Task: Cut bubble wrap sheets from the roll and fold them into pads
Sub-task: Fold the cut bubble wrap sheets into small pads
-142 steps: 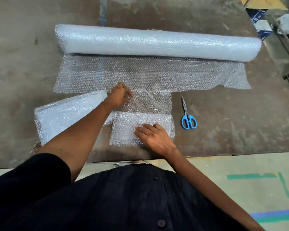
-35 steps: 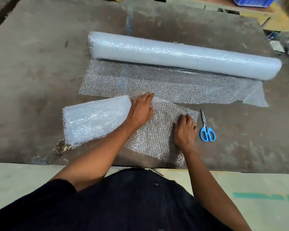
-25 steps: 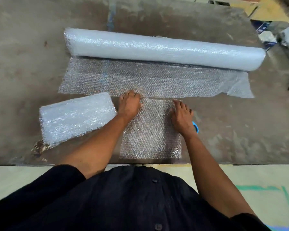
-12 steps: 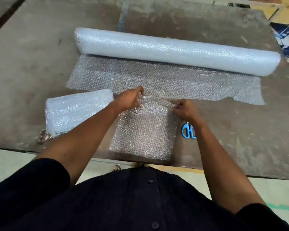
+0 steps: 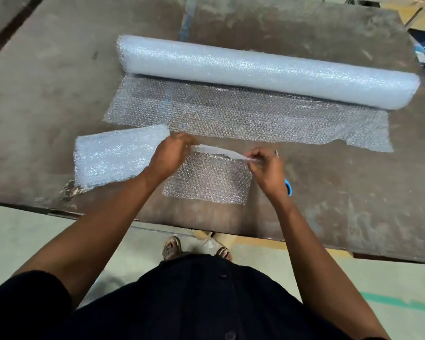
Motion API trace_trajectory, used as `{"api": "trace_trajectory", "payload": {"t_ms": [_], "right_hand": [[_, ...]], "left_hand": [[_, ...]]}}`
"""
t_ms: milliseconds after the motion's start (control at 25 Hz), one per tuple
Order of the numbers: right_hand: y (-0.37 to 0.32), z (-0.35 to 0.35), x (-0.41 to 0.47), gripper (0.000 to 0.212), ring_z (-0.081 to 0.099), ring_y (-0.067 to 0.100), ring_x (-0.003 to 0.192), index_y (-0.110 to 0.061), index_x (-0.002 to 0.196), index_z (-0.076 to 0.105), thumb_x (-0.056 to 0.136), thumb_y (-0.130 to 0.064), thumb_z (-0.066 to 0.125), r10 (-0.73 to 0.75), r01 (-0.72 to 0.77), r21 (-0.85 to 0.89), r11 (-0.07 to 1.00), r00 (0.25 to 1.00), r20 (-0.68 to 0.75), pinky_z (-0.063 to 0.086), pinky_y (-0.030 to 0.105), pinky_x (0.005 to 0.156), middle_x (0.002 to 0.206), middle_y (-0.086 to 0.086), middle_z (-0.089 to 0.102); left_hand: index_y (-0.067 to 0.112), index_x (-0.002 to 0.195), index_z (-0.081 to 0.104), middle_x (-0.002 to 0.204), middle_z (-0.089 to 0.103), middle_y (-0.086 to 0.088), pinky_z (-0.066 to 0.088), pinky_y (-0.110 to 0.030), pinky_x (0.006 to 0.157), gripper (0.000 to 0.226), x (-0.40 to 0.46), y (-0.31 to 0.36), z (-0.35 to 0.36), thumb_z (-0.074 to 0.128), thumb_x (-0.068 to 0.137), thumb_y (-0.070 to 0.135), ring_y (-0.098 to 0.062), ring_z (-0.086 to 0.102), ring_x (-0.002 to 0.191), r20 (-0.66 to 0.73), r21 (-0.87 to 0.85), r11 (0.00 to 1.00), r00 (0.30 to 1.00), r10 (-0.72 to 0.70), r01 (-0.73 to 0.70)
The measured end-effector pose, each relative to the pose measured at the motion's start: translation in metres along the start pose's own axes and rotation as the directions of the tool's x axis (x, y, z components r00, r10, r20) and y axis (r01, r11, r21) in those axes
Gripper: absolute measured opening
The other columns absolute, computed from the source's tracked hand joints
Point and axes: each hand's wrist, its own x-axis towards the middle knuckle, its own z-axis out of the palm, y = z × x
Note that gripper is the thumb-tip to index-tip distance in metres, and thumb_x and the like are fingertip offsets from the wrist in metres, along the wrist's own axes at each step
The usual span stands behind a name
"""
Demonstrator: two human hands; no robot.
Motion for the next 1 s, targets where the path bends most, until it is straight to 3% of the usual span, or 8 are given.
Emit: {"api": "trace_trajectory", "payload": {"t_ms": [240,320,360,440,600,800,880,1000], "right_hand": [[0.030,0.031,-0.067,0.029,0.056,-0.003,0.096,-0.021,0.104,0.081,0.087,0.001,0.075,-0.051,0.084,-0.238,0.968,0.989,0.140,0.038,0.002,0.089,0.105,-0.007,0.063],[0.034,0.035,-0.073,0.028,0.061,0.010,0.104,-0.026,0.105,0.081,0.088,-0.005,0.075,-0.083,0.133,-0.307,0.942,0.982,0.170,0.047,0.022,0.094,0.108,-0.006,0.065],[0.035,0.035,-0.073,0.027,0.063,0.016,0.108,-0.029,0.105,0.080,0.088,-0.009,0.073,-0.089,0.152,-0.355,0.922,0.978,0.186,0.045,0.032,0.095,0.110,-0.006,0.066],[0.029,0.033,-0.071,0.021,0.061,0.017,0.112,-0.033,0.104,0.079,0.089,-0.025,0.066,-0.077,0.166,-0.475,0.864,0.976,0.201,0.032,0.037,0.093,0.111,-0.010,0.065],[0.010,0.034,-0.068,0.033,0.057,0.021,0.107,-0.028,0.113,0.073,0.098,-0.044,0.049,-0.095,0.120,-0.569,0.814,0.993,0.074,0.030,0.045,0.091,0.111,-0.005,0.064],[0.001,0.047,-0.027,0.046,0.053,0.032,0.122,-0.024,0.145,0.053,0.106,-0.049,0.053,0.058,-0.018,-0.620,0.784,0.997,0.044,0.036,0.054,0.097,0.137,0.009,0.055],[0.003,0.045,-0.009,0.048,0.049,0.031,0.128,-0.026,0.138,0.058,0.101,-0.057,0.060,0.164,-0.083,-0.630,0.772,0.984,0.070,0.032,0.056,0.104,0.137,0.008,0.053],[0.006,0.032,0.005,0.025,0.058,0.026,0.121,-0.029,0.102,0.068,0.091,-0.051,0.076,0.210,-0.112,-0.524,0.845,0.969,0.131,0.031,0.056,0.112,0.117,0.000,0.063]], "left_hand": [[0.027,0.129,0.074,0.137,0.066,-0.002,0.056,-0.043,0.078,0.038,-0.068,-0.019,0.009,0.071,0.096,0.009,-0.031,0.063,0.106,0.111,0.344,0.923,0.983,0.144,-0.174],[0.033,0.138,0.066,0.148,0.058,0.000,0.052,-0.044,0.088,0.053,-0.083,-0.022,0.015,0.072,0.092,0.006,-0.027,0.060,0.115,0.184,0.447,0.873,0.975,0.124,-0.195],[0.035,0.141,0.062,0.151,0.055,0.001,0.050,-0.043,0.093,0.057,-0.089,-0.024,0.018,0.070,0.092,0.006,-0.026,0.059,0.120,0.219,0.480,0.853,0.969,0.111,-0.206],[0.035,0.144,0.057,0.153,0.054,0.001,0.047,-0.044,0.100,0.052,-0.100,-0.029,0.021,0.064,0.097,0.015,-0.024,0.056,0.126,0.254,0.491,0.843,0.962,0.104,-0.220],[0.026,0.141,0.060,0.145,0.058,-0.001,0.044,-0.044,0.101,0.048,-0.116,-0.027,0.019,0.048,0.097,0.041,-0.022,0.055,0.124,0.176,0.399,0.903,0.980,0.095,-0.159],[0.020,0.139,0.061,0.134,0.058,-0.003,0.049,-0.042,0.098,0.038,-0.109,-0.016,0.024,0.052,0.105,0.034,-0.023,0.056,0.116,-0.012,0.178,0.984,1.000,0.024,-0.021],[0.018,0.137,0.062,0.131,0.058,-0.005,0.051,-0.042,0.098,0.034,-0.104,-0.016,0.030,0.058,0.104,0.025,-0.023,0.057,0.116,-0.089,0.054,0.997,0.994,-0.059,0.064],[0.020,0.135,0.064,0.126,0.057,-0.003,0.049,-0.044,0.097,0.032,-0.099,-0.017,0.034,0.060,0.102,0.020,-0.022,0.056,0.113,-0.164,-0.022,0.990,0.976,-0.142,0.140]]}}
